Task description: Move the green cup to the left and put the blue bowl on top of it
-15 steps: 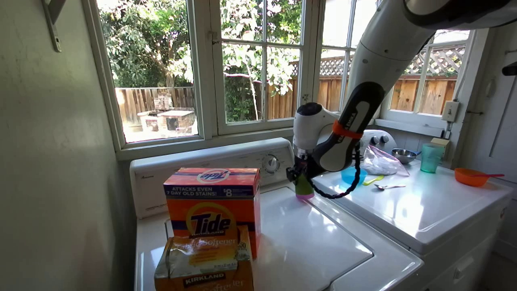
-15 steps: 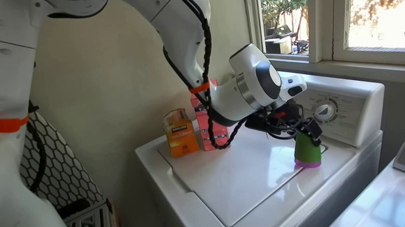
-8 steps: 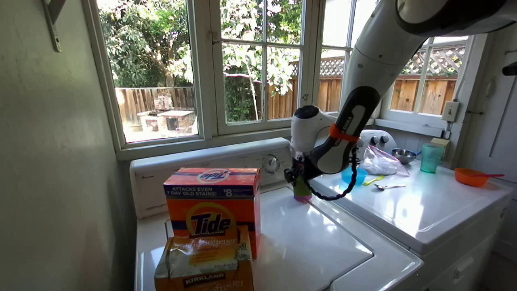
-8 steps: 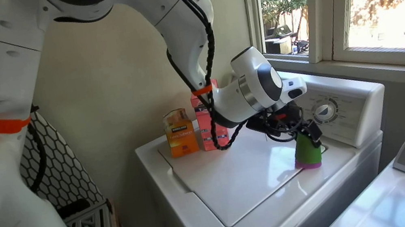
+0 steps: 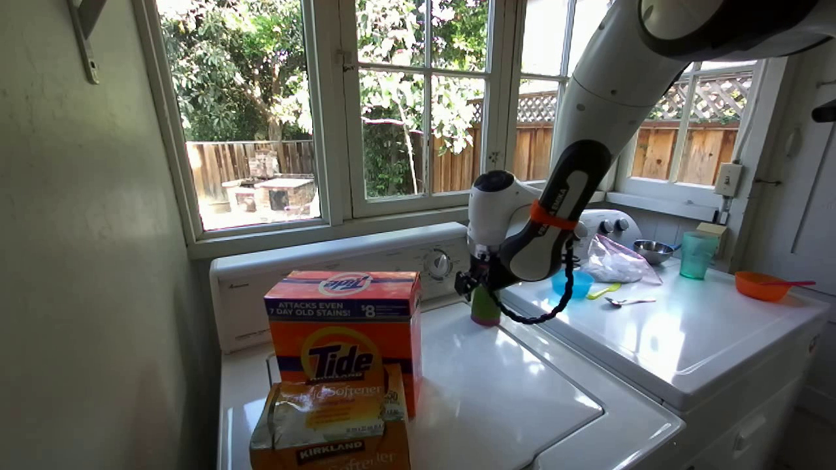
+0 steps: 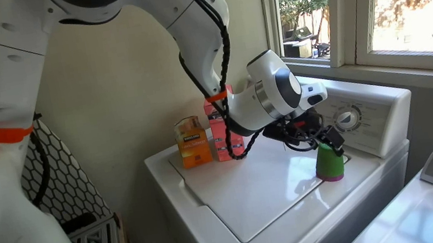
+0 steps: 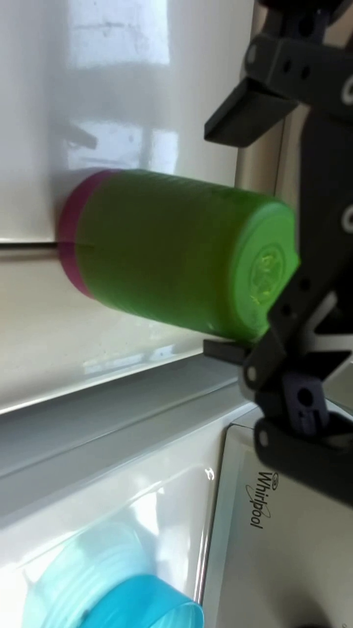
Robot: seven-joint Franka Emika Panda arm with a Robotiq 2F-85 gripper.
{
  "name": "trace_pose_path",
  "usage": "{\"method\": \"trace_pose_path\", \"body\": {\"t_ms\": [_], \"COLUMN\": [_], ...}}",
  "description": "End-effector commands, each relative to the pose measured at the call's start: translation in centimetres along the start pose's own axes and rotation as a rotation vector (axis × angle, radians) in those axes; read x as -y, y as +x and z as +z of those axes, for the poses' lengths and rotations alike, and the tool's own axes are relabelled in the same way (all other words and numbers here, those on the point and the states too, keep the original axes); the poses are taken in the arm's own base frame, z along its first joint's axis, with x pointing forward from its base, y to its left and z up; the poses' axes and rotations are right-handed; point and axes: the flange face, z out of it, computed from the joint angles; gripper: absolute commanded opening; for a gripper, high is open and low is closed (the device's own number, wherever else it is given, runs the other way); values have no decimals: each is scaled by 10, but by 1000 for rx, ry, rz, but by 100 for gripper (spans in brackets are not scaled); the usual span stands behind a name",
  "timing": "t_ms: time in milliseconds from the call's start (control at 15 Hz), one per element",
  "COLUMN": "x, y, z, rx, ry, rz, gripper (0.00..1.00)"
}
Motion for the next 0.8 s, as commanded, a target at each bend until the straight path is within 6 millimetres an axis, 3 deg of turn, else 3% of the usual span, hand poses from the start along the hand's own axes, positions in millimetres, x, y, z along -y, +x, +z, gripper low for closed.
{"method": "trace_pose_path", "body": {"t_ms": [0,400,733], "x": [2,-14,-12], "y": [-8,11,4], "z": [-19,-65,-77], "rx": [20,-112,-93], "ry": [20,-176,-223], "rz": [-30,96,131], "gripper": [100,100,100]}}
